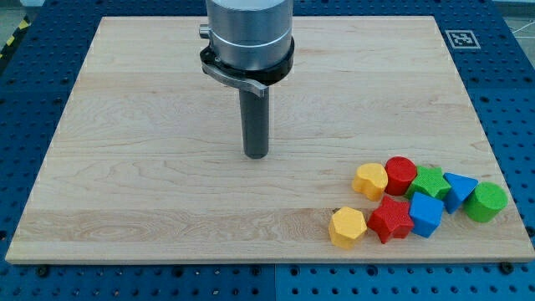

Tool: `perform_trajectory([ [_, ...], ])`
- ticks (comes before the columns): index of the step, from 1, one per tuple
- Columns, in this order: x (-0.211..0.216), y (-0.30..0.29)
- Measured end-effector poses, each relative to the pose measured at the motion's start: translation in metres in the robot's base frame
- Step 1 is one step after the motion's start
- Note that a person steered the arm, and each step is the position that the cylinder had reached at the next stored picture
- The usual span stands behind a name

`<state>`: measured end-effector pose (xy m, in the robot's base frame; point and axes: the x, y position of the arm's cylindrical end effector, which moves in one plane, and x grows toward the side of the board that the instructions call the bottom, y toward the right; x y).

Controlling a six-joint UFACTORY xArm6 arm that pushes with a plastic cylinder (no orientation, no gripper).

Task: Point your arm at the bottom center of the board

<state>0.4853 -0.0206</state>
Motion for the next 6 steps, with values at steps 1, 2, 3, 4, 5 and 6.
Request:
perform_trajectory([
  [1,0.000,0.000],
  [2,0.073,-0.001],
  [3,0.126,-0.006],
  [4,0.126,-0.006],
  [5,0.133,-0.006],
  [6,0.133,-0.006],
])
